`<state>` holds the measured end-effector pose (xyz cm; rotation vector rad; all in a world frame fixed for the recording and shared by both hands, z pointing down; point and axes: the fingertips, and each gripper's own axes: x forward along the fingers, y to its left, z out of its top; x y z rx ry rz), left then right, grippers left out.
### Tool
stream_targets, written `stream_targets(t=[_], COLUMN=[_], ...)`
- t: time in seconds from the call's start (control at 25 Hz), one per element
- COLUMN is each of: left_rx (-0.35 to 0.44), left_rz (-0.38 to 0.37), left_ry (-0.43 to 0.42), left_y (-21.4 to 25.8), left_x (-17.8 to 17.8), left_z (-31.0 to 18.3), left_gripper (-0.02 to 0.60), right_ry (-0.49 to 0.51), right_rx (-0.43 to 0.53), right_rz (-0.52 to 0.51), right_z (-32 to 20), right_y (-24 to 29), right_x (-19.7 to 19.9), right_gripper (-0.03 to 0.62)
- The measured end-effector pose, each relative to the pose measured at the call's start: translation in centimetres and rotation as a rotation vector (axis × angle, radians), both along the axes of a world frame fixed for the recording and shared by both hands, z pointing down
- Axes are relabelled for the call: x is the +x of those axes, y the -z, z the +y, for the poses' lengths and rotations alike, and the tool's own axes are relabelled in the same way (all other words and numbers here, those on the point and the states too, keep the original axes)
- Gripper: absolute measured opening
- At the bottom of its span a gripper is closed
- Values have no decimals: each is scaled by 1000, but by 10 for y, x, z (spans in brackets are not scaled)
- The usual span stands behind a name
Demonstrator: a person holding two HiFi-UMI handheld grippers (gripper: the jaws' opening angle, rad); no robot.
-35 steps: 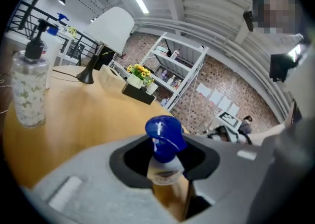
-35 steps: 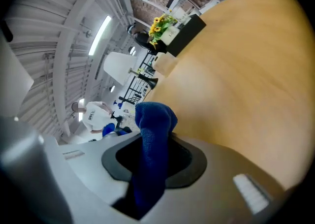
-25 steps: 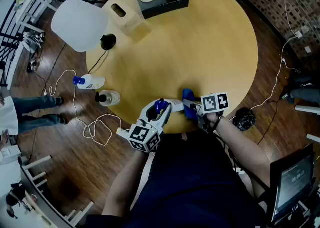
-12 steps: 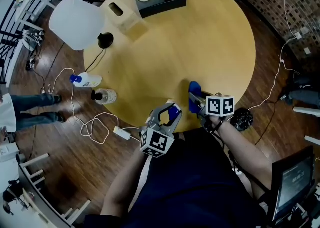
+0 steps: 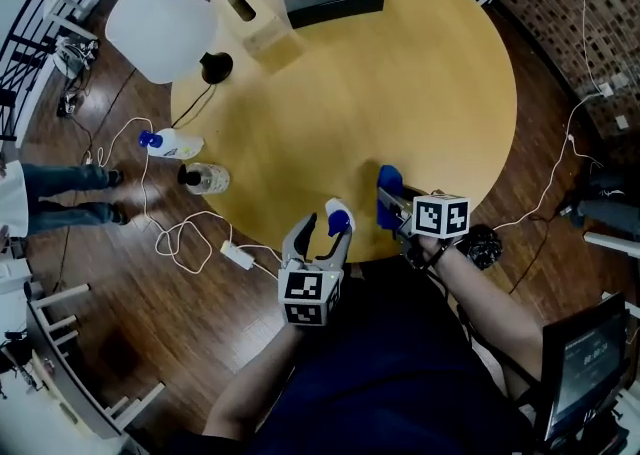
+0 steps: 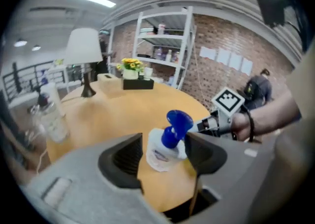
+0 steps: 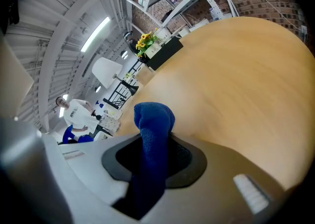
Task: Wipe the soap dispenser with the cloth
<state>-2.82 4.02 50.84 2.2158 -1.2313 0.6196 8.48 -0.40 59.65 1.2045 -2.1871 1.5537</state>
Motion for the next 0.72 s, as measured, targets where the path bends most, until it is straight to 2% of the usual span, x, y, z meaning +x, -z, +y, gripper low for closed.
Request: stream_targets(t=[0.08,0.2,0.28,0.36,0.44,0.48,0.56,0.72], left_rx=[-71,-84,-42,22,61,72,94,131], left_rz=[45,18,-27,-78,-85,-68,14,273], left_ry=[119,203,221,233,229,220,208,239], left_y=[3,-5,-8,-8,-4,0,7,7], left_x=[6,13,16,13,11,10,4,-29], left_z=[3,0,-8,-18,-26,-29,-36,-49], left_gripper=[264,264,254,212,144,146,144,143], right_ry=[17,42,47,54,56,55,55,46], right_rx=[-3,-7,-9,-7,-2,1,4,1], right_rz=[-3,-5,4,0,-7,-8,-10,-29], right_z=[-1,-3,-4,-4,-4,-3,-1,3], right_y=[-2,-4,-5,-5,-4,-2,0,3], right_x=[1,4,7,5,3,1,-2,-8], right_gripper=[104,104,104,104,104,104,104,104])
